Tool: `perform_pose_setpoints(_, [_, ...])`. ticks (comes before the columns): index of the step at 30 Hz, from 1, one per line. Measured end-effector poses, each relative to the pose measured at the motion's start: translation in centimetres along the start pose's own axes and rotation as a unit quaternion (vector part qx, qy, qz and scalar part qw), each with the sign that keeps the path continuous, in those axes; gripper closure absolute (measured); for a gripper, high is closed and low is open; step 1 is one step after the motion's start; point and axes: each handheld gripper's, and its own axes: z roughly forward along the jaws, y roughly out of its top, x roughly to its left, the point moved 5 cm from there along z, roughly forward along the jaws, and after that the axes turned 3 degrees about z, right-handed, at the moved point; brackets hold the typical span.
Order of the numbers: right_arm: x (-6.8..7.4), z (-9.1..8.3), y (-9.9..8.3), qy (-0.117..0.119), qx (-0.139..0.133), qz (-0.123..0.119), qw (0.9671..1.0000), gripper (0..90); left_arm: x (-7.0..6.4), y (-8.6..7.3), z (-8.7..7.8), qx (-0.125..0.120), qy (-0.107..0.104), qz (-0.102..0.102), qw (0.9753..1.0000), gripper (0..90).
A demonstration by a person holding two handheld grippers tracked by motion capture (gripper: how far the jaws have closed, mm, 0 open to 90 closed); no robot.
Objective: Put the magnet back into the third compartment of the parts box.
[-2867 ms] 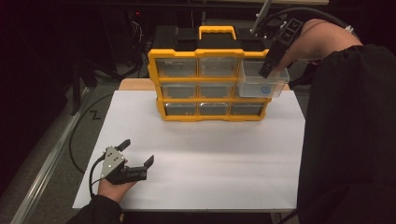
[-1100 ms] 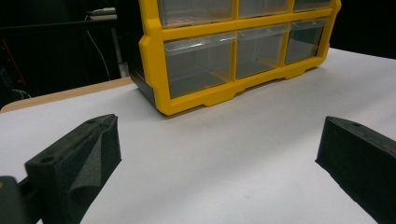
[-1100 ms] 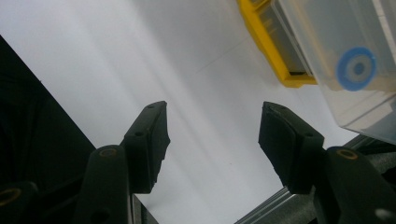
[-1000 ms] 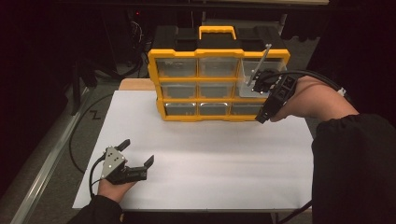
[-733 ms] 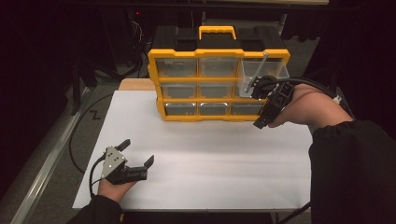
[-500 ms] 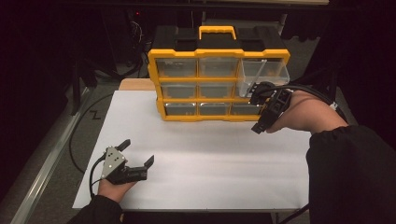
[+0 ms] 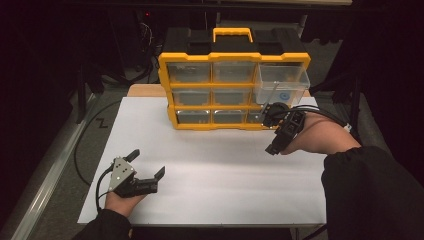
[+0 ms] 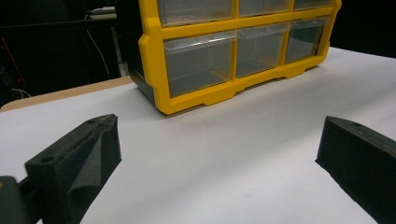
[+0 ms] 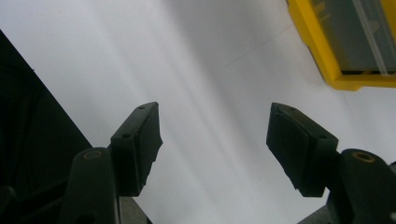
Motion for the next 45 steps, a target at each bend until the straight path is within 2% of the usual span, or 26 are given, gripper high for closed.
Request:
perform_pose_setpoints(10, [0.9, 2.9, -0.1, 0.009, 0.011, -0.010, 0.9998, 34.5, 0.1, 0.1, -0.1, -0.004, 0.002, -0.001, 1.0000, 0.3])
perform_pose_setpoints(30, [1.7, 9.6, -0.6, 0.034, 0.017, 0.005, 0.9993, 27.5, 0.0, 0.1, -0.1, -0.003, 0.001, 0.001, 1.0000, 0.3])
perform_pose_setpoints(36, [1.8, 11.2, -0.8, 0.036, 0.021, 0.008, 0.9991, 24.5, 0.0, 0.1, -0.1, -0.002, 0.001, 0.002, 1.0000, 0.3])
perform_pose_setpoints(45, [2.0, 12.7, -1.0, 0.038, 0.026, 0.013, 0.9989, 17.3, 0.0, 0.1, 0.0, -0.002, 0.000, 0.002, 1.0000, 0.3])
